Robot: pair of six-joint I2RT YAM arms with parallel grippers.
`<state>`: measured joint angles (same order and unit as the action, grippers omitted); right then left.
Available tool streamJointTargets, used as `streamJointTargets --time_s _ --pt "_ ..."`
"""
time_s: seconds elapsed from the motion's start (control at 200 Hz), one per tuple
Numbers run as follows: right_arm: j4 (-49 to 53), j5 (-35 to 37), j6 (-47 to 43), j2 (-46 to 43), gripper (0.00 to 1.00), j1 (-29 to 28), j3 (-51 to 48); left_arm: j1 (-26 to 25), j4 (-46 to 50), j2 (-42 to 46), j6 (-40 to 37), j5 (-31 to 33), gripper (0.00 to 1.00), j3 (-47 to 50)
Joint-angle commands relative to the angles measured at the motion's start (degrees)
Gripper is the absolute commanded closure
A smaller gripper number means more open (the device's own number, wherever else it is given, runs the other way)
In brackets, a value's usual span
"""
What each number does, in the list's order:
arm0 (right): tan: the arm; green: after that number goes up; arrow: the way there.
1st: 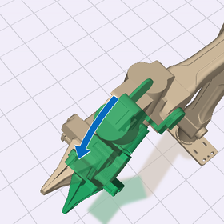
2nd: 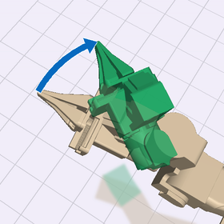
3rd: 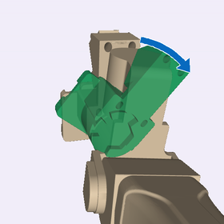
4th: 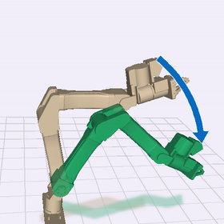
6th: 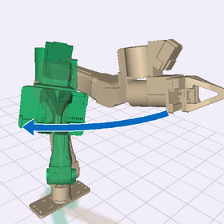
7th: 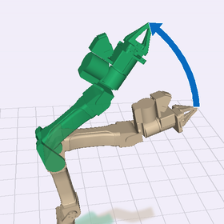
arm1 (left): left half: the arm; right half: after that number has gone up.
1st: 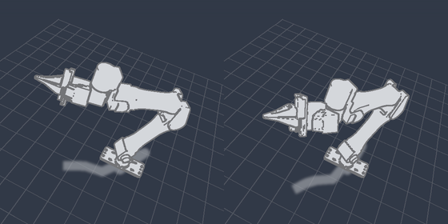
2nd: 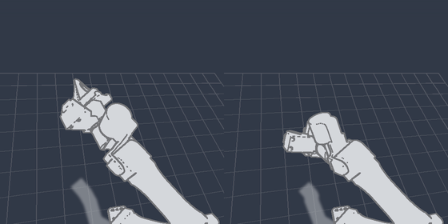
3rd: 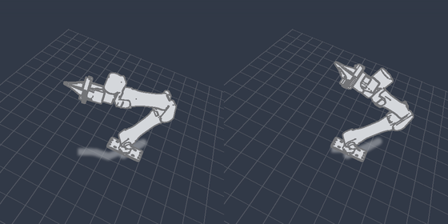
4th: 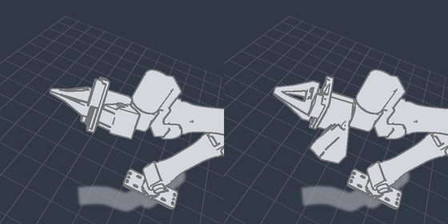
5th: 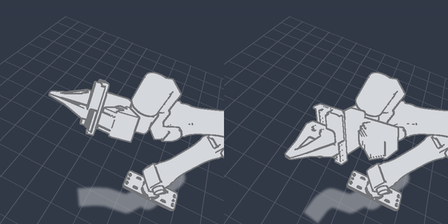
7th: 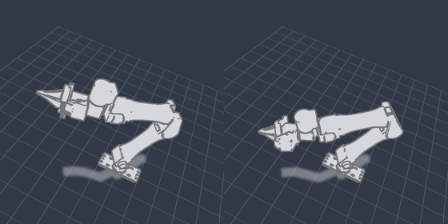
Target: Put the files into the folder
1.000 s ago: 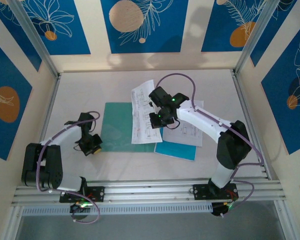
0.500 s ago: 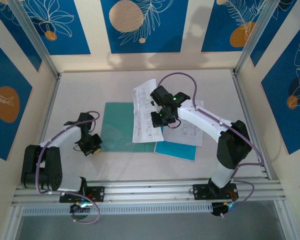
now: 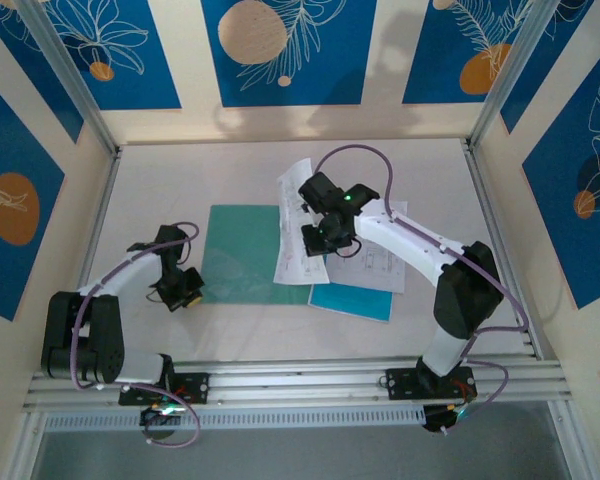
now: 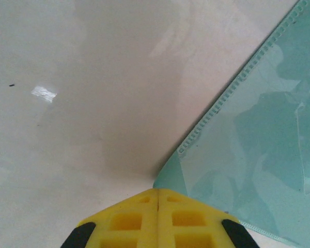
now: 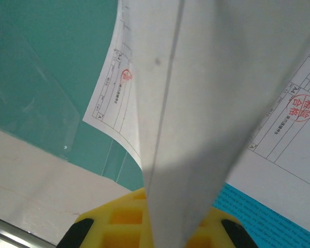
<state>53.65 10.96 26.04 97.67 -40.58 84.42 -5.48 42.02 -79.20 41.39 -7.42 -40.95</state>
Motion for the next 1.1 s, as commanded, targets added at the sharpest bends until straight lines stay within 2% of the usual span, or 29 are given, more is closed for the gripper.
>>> streamJointTargets --time_s 0.0,0.505,0.685,0.89,1.095 --pt "0.62 -0.78 1.45 -0.24 1.0 -0.92 2.18 0.59 1.05 1.31 -1.22 -0.31 1.0 0.55" --pt "-0.31 -3.83 2.41 2.45 1.0 -2.62 4.22 0.6 1.4 2.5 -1.15 -0.57 1.0 0.52" --pt "-3.55 -9.72 2.76 1.96 1.0 -1.07 1.33 0.55 1.69 2.61 -1.19 -0.15 1.0 0.52" --pt "-10.38 -19.05 2.67 1.93 1.0 2.86 -4.64 0.83 2.46 1.38 -1.16 1.27 1.0 0.08" --pt "-18.18 -25.23 3.33 2.12 1.0 7.05 -10.98 1.79 1.5 -1.62 -0.96 0.83 1.0 -0.84"
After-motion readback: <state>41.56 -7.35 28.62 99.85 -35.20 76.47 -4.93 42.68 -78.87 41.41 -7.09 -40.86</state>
